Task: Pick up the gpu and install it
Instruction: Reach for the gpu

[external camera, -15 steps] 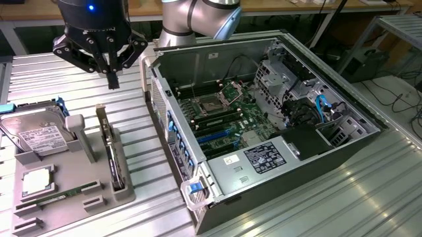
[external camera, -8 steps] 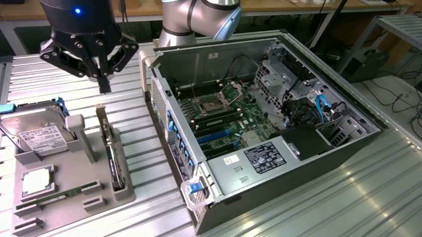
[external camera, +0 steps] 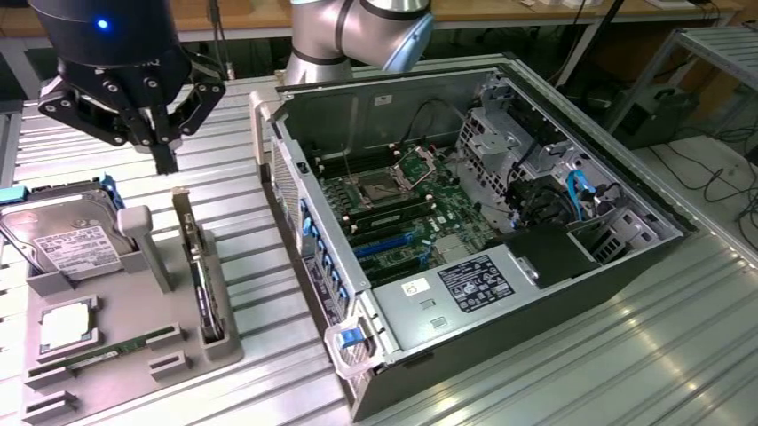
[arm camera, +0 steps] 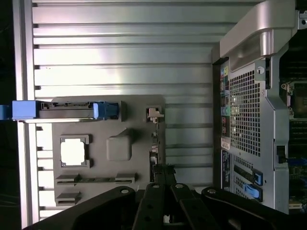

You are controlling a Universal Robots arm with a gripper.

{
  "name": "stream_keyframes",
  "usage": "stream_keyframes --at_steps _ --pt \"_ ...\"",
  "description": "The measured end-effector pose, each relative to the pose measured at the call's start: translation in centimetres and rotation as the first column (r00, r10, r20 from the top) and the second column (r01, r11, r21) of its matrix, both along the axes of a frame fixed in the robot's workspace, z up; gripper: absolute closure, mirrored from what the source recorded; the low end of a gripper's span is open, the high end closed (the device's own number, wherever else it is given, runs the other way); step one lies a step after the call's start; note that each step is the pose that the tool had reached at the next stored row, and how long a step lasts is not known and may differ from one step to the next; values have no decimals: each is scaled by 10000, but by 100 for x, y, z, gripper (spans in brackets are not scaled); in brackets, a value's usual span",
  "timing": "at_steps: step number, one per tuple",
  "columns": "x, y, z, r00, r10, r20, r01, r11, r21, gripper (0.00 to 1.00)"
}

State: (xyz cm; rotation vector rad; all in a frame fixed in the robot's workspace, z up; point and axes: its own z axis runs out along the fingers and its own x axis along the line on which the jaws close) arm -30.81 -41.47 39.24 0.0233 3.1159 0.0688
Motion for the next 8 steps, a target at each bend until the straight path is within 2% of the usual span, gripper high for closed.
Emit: stream_keyframes --at_steps 3,8 --pt "-77 -11 -1 10000 36 0 -36 10000 1 89" --pt "-85 -11 -1 10000 40 0 -40 10000 1 89"
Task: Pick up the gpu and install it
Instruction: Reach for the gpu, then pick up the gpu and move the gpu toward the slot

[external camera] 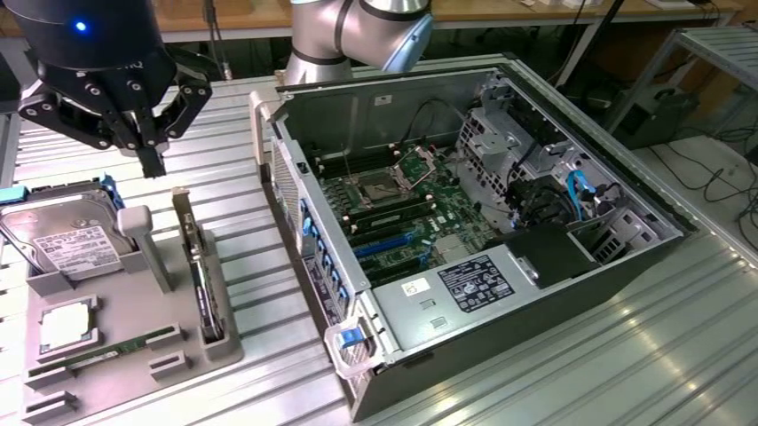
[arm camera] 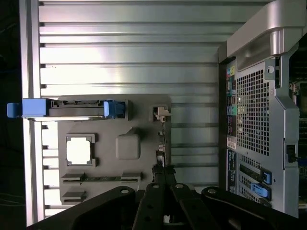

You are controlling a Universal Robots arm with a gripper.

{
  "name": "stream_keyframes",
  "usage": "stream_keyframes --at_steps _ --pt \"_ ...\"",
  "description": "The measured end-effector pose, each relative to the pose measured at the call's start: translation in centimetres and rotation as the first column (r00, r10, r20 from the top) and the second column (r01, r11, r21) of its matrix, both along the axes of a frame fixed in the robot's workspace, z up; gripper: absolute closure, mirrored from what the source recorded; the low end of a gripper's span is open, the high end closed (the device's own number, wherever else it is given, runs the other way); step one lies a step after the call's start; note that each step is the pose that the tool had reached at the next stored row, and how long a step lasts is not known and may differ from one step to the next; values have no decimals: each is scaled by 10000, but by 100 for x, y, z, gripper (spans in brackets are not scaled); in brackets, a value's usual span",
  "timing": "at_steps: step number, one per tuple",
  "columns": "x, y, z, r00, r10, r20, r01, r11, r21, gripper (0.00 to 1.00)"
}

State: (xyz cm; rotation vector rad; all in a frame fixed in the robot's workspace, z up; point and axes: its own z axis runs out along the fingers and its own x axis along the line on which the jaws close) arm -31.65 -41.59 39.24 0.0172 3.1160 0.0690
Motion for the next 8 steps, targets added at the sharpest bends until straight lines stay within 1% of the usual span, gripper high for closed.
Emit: stream_keyframes --at_steps 8 --pt "0 0 0 10000 0 0 0 10000 0 89"
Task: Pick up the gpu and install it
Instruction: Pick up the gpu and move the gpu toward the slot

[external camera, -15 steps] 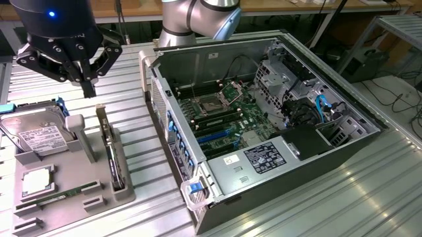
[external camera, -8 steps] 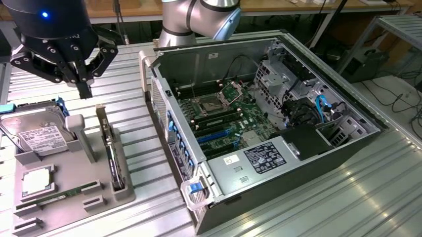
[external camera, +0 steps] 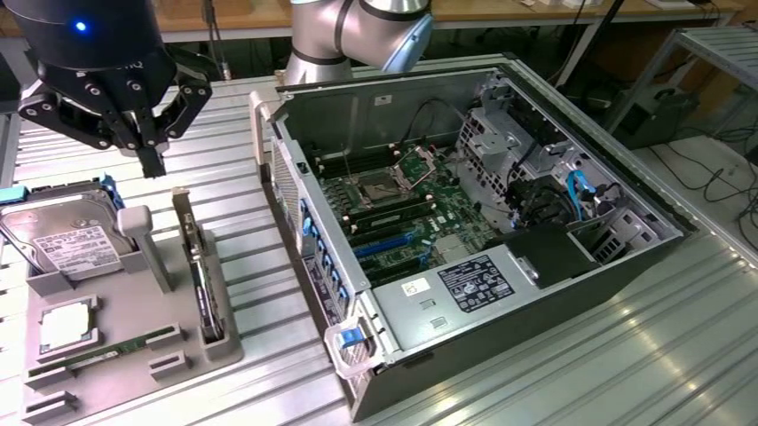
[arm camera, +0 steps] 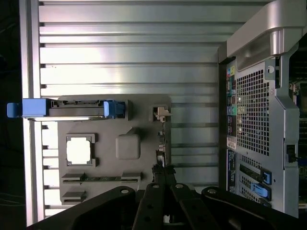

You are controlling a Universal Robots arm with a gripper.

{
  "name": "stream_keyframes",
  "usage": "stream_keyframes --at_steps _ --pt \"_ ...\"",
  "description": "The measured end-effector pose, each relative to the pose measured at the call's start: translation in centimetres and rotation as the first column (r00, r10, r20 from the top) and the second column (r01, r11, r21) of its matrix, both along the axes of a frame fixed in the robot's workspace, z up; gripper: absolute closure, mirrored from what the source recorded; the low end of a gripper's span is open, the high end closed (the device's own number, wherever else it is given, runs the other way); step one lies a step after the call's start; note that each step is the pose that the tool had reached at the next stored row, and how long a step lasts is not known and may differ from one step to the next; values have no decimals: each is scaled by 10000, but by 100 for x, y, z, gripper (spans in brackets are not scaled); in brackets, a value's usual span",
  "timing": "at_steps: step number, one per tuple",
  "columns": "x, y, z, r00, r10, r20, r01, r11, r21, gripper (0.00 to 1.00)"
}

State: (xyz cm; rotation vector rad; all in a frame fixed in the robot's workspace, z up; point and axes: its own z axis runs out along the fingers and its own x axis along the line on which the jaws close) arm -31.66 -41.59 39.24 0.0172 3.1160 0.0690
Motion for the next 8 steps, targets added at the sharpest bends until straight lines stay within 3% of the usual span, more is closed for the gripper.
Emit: stream_keyframes --at_steps 3,8 --pt "0 0 0 10000 0 0 0 10000 0 89" --pt "0 0 0 10000 0 0 0 10000 0 58"
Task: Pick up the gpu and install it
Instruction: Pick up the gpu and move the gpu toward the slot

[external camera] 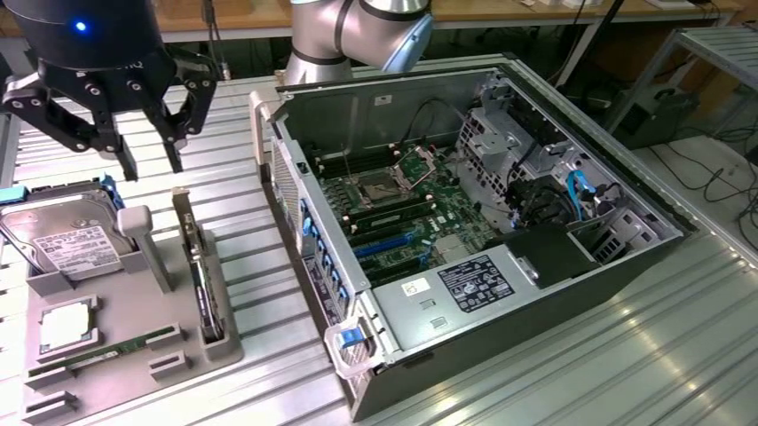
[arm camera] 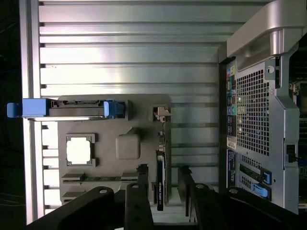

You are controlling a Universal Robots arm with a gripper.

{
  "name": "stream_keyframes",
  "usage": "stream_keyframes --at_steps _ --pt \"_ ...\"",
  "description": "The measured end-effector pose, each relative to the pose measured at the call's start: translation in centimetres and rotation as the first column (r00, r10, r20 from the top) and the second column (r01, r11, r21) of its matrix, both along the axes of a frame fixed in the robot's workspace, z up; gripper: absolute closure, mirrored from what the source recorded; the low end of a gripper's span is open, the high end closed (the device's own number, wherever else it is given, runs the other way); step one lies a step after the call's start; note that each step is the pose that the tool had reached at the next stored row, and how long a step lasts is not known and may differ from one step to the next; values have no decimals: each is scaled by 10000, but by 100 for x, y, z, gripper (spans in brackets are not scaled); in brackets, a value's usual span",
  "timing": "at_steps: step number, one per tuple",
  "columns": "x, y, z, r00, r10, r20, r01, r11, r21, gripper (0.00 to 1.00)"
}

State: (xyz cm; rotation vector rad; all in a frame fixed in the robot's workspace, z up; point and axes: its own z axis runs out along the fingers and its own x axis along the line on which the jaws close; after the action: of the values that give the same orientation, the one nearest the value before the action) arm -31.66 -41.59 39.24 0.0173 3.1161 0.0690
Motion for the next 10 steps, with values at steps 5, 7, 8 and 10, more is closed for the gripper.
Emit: stream_keyframes --at_steps 5,7,8,10 --pt "-4 0 -8 10000 12 -1 -12 10000 0 40" --pt "-4 -11 -40 10000 18 -18 -18 10000 -1 34" --pt "-5 -30 -56 10000 18 -24 -18 10000 -2 34" --pt "-4 -73 -104 10000 18 -27 -18 10000 -1 34"
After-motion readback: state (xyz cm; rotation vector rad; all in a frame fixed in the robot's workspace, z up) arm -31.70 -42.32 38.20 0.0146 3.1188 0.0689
